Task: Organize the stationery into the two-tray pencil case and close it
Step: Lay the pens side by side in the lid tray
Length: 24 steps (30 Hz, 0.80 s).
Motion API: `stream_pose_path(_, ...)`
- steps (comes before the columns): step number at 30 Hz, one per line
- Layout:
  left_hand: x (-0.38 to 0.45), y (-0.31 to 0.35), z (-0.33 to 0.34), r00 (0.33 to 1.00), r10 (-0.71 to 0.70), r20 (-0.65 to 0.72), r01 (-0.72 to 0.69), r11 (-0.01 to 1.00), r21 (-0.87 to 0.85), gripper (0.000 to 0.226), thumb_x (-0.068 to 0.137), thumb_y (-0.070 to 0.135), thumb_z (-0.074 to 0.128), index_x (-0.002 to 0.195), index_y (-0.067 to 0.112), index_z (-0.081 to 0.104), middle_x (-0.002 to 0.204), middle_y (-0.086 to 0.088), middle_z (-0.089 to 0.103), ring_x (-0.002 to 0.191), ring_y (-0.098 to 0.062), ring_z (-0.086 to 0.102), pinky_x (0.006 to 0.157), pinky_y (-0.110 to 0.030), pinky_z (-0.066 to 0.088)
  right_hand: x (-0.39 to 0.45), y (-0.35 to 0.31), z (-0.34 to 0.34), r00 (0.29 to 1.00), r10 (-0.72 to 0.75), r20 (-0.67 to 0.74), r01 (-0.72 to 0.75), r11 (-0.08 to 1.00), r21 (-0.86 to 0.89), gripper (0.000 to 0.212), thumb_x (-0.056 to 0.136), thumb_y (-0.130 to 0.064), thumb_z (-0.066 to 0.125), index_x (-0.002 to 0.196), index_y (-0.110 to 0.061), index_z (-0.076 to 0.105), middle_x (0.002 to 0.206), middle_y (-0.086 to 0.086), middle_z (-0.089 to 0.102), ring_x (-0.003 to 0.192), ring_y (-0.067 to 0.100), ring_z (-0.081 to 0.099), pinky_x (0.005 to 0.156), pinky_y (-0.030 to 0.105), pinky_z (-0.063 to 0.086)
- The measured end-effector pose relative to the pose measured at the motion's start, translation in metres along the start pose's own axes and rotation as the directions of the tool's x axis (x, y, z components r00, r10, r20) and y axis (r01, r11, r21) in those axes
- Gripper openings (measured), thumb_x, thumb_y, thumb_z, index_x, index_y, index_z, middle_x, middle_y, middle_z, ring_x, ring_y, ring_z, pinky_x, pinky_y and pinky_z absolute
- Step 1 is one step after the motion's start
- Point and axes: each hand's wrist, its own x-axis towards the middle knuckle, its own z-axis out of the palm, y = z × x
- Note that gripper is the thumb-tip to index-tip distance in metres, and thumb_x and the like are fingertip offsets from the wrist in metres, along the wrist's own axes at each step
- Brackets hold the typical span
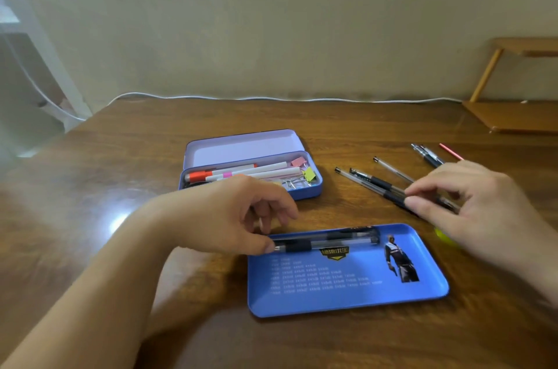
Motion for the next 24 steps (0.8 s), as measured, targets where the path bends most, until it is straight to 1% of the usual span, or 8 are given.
stream_pose_path(2,-0.005,-0.002,-0.004,1.0,-0.023,-0.007,0.023,0.997,0.069,0.04,0.072,0.029,0.072,0.108,0.043,0.061,0.099,0.02,0.064,0.086,-0.005,0.063,0.068,-0.018,0.052,-0.001,-0.01,0.008,0.999,-0.048,0.022,0.047,0.998,0.032,0.019,0.077,-0.048,0.063,0.084,-0.033,0.072,0.081,-0.02,0.065,0.082,0.006,0.059,0.069,0.029,0.048)
stream_pose_path(4,-0.006,-0.001,-0.004,0.999,-0.045,-0.012,0.046,0.988,0.149,0.042,0.067,0.036,0.069,0.107,0.045,0.059,0.097,0.022,0.062,0.083,-0.004,0.062,0.063,-0.015,0.049,-0.001,-0.014,0.014,0.997,-0.072,0.034,0.071,0.997,0.038,0.026,0.077,-0.053,0.057,0.087,-0.034,0.072,0.082,-0.02,0.064,0.083,0.009,0.059,0.069,0.034,0.05)
stream_pose_path(7,-0.001,0.003,0.002,0.999,-0.042,-0.001,0.041,0.975,0.217,0.037,0.069,0.041,0.069,0.105,0.044,0.058,0.092,0.021,0.061,0.08,-0.003,0.06,0.062,-0.016,0.05,0.0,-0.011,0.013,0.999,-0.049,-0.004,0.049,0.999,0.01,0.019,0.079,-0.049,0.06,0.085,-0.035,0.071,0.082,-0.021,0.063,0.084,0.007,0.057,0.069,0.035,0.05)
stream_pose_path(10,0.004,0.007,0.008,1.0,0.015,-0.011,-0.011,0.955,0.297,0.028,0.075,0.043,0.069,0.101,0.04,0.059,0.087,0.018,0.062,0.078,-0.002,0.06,0.062,-0.018,0.051,0.001,-0.002,0.009,0.999,0.028,-0.04,-0.028,1.0,-0.012,0.009,0.078,-0.039,0.065,0.083,-0.034,0.071,0.081,-0.022,0.063,0.084,0.007,0.057,0.071,0.038,0.051)
stream_pose_path(16,0.008,0.013,0.016,0.998,0.066,-0.015,-0.056,0.932,0.358,0.02,0.079,0.041,0.066,0.096,0.037,0.056,0.081,0.014,0.062,0.075,-0.005,0.057,0.067,-0.032,0.052,0.004,0.001,0.011,0.998,0.053,-0.017,-0.053,0.998,-0.023,0.013,0.078,-0.042,0.063,0.084,-0.035,0.072,0.081,-0.022,0.063,0.085,0.005,0.057,0.071,0.033,0.048)
stream_pose_path(20,0.009,0.012,0.018,0.998,0.057,-0.032,-0.041,0.931,0.364,0.023,0.078,0.04,0.067,0.098,0.036,0.057,0.08,0.015,0.061,0.075,-0.003,0.056,0.065,-0.026,0.05,0.004,0.013,0.01,0.994,0.09,-0.055,-0.094,0.992,-0.078,0.003,0.076,-0.038,0.071,0.08,-0.037,0.07,0.08,-0.02,0.064,0.082,0.011,0.055,0.07,0.032,0.044)
stream_pose_path(22,0.01,0.011,0.018,0.998,0.059,-0.033,-0.043,0.93,0.366,0.023,0.078,0.04,0.066,0.099,0.036,0.057,0.08,0.015,0.061,0.076,-0.003,0.056,0.063,-0.024,0.049,0.005,0.021,0.008,0.989,0.145,-0.019,-0.146,0.983,-0.113,0.009,0.076,-0.037,0.075,0.08,-0.04,0.068,0.082,-0.018,0.063,0.084,0.013,0.053,0.07,0.032,0.042)
stream_pose_path(24,0.011,0.011,0.018,0.997,0.063,-0.037,-0.045,0.927,0.372,0.024,0.078,0.041,0.065,0.099,0.037,0.056,0.08,0.015,0.06,0.076,-0.003,0.056,0.062,-0.022,0.049,0.006,0.024,0.007,0.984,0.18,0.016,-0.176,0.975,-0.133,0.009,0.076,-0.041,0.074,0.081,-0.042,0.067,0.084,-0.018,0.063,0.086,0.011,0.052,0.067,0.03,0.04)
